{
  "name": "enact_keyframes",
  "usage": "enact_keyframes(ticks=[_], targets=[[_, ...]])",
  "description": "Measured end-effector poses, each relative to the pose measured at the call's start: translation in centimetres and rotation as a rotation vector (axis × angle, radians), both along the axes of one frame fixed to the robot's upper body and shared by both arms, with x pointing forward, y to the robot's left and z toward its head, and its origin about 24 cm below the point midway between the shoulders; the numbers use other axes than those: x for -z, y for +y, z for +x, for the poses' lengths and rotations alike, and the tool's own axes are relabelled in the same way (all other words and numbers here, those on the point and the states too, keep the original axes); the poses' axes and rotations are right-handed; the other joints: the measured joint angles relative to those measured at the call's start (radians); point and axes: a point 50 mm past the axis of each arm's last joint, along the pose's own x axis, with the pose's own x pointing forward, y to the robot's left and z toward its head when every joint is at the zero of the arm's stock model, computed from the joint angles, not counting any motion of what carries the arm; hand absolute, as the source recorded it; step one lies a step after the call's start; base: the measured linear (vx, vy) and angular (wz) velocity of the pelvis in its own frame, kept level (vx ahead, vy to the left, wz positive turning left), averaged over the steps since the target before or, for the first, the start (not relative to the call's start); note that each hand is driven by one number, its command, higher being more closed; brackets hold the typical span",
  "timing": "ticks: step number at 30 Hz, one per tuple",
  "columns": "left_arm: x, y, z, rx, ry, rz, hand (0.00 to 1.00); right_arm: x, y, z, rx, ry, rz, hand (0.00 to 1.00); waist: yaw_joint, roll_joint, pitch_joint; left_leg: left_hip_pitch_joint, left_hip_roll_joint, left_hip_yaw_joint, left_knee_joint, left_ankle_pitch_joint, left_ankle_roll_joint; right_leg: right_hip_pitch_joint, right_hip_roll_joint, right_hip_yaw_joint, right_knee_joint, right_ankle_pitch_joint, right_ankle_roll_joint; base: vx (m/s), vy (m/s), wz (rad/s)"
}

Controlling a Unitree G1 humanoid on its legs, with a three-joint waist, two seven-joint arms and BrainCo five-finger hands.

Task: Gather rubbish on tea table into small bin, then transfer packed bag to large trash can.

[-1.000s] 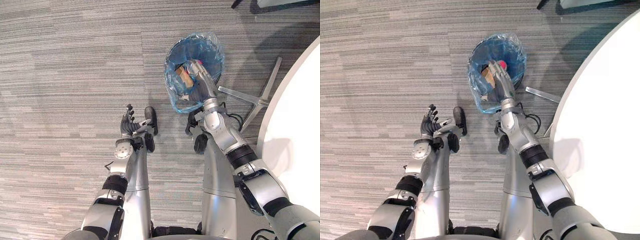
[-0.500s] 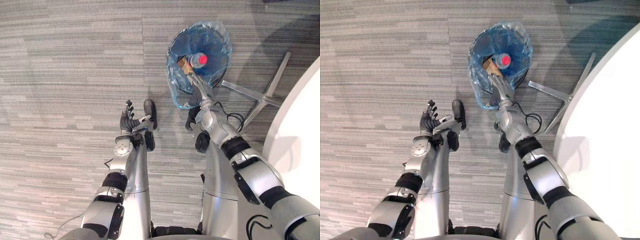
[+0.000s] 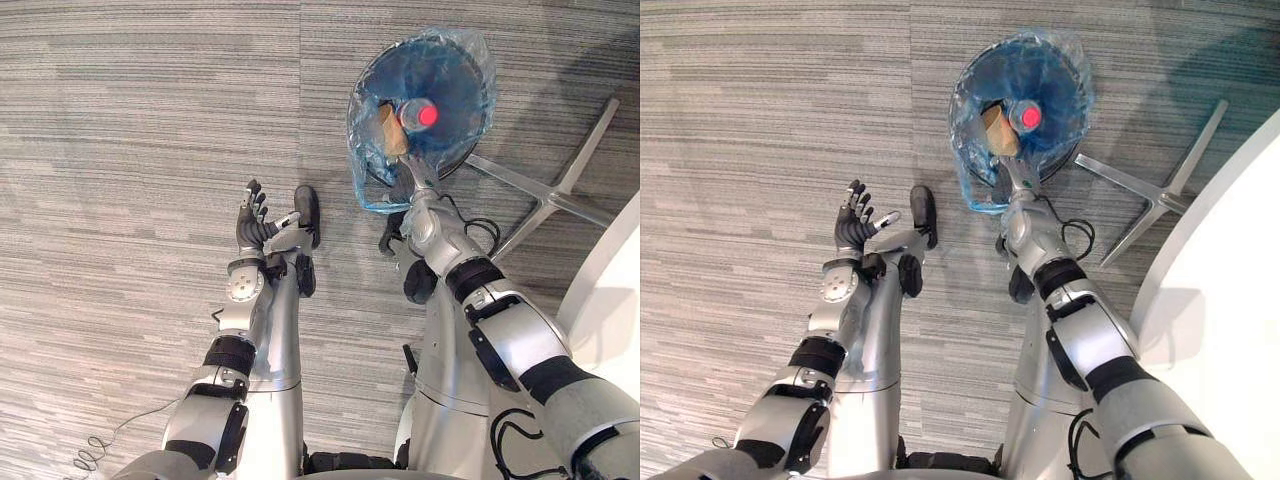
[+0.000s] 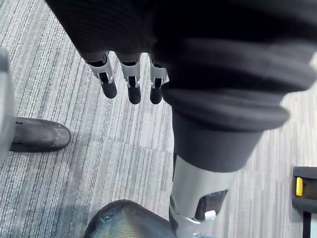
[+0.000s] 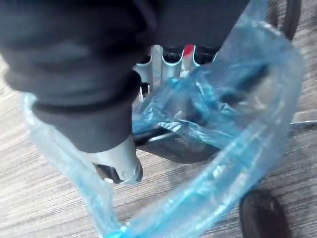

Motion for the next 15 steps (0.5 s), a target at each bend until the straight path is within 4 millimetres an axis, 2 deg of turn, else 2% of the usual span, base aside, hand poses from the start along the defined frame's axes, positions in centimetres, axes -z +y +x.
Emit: enact_keyframes(ticks=[6,15], targets=[[0.08,-0.68,-0.03,0.01,0.001,-0.019,0.0,-0.06,-0.3,0.02,0.002,0.002,0.036,1.0,0.02,0.001,-0.001,0.003,0.002,-0.002,0.013,-0.001,0.0,0.002,0.003,0.002,0.005,-0.001,0.0,0.0,0.0,-0.01],[0.36,-0.54,-0.05,0.0,0.014,-0.024,0.0,-0.01,-0.29,-0.14,-0.002,-0.006,0.095,1.0,0.023,0.001,-0.001,0.017,0.013,-0.002,0.024,-0.001,0.0,0.023,0.017,0.005,0.003,0.0,0.0,-0.01,0.001,-0.02]])
